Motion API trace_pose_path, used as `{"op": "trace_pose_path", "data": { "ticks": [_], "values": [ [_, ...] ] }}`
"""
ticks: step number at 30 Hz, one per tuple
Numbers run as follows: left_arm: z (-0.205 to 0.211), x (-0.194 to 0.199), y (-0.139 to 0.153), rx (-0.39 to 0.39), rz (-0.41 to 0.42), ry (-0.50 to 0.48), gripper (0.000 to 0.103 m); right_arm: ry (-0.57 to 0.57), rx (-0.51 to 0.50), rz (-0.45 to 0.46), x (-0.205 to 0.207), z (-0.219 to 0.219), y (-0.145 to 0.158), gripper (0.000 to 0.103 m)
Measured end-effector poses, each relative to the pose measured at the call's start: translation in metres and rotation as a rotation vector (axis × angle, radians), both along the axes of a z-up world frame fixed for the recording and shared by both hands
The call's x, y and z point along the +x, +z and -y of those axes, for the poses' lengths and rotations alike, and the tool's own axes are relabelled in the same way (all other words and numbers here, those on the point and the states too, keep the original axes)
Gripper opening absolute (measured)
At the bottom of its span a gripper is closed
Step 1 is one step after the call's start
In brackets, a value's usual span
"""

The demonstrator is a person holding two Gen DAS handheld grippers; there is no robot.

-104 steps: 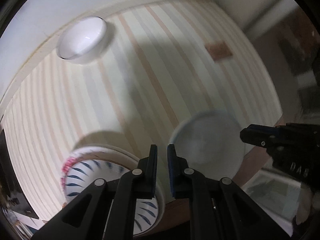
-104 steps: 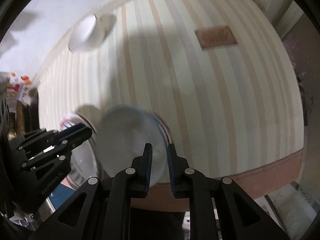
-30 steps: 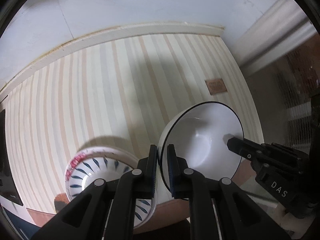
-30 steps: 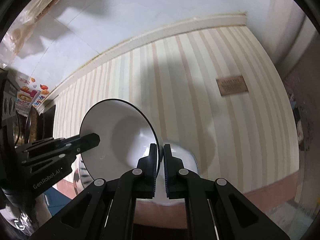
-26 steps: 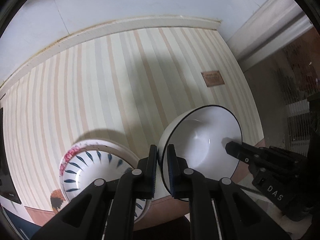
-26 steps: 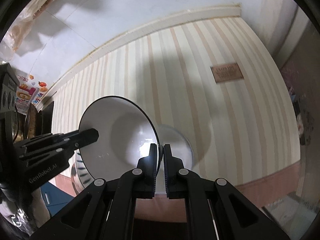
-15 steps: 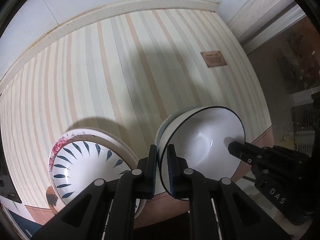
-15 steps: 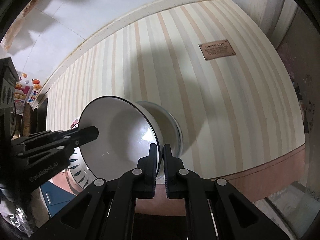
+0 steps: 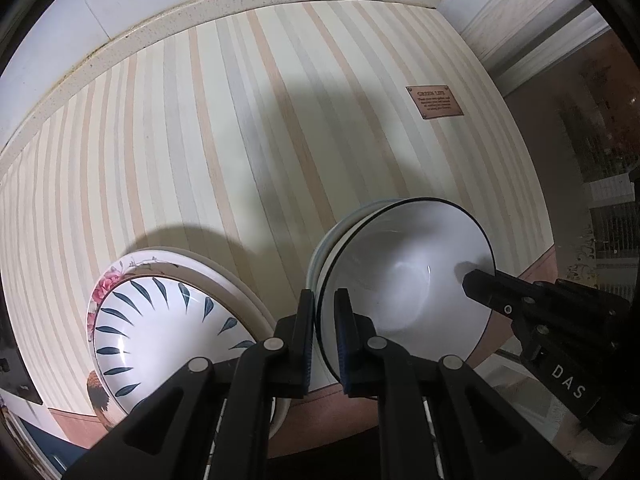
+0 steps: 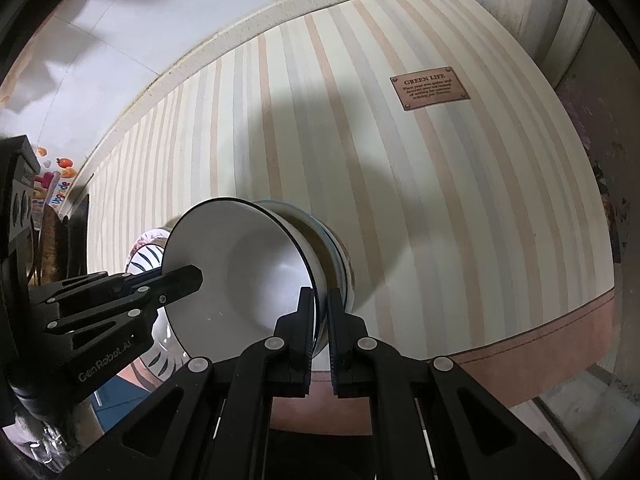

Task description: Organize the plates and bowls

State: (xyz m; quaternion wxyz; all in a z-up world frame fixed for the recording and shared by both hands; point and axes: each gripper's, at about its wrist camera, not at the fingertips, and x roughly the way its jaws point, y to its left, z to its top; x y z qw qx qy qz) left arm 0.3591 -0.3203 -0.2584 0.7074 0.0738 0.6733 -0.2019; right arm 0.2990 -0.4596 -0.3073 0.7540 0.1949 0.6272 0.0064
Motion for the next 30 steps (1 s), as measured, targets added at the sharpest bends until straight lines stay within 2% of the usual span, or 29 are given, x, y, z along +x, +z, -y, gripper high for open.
{"op": "trace_pose_path", "data": {
  "ticks": [12, 18, 21, 24, 26, 29, 30],
  "values": [
    [0.003, 0.002, -0.001, 0.021, 0.009, -0.010, 0.009, -0.006, 0.003, -0.034, 0.004, 0.004, -0.008, 0.009],
    [-0.003, -0.008, 0.020, 0.036, 0.060, -0.020, 0.010, 0.020, -0.065, -0.016, -0.004, -0.006, 0.008, 0.009],
    [-0.010, -0.014, 0.035, 0.038, 0.107, -0.034, 0.015, 0.039, -0.107, 0.006, -0.015, -0.013, 0.023, 0.010],
    [-0.019, -0.020, 0.052, 0.022, 0.145, -0.039, 0.024, 0.043, -0.158, 0.037, -0.028, -0.020, 0.041, 0.025],
    [-0.025, -0.025, 0.064, 0.007, 0.161, -0.044, 0.032, 0.043, -0.172, 0.065, -0.037, -0.024, 0.054, 0.044],
    [-0.032, -0.033, 0.081, -0.019, 0.185, -0.054, 0.058, 0.040, -0.195, 0.101, -0.048, -0.028, 0.072, 0.058],
    [-0.033, -0.035, 0.086, -0.028, 0.194, -0.058, 0.072, 0.036, -0.209, 0.112, -0.053, -0.029, 0.079, 0.062]
  ]
}}
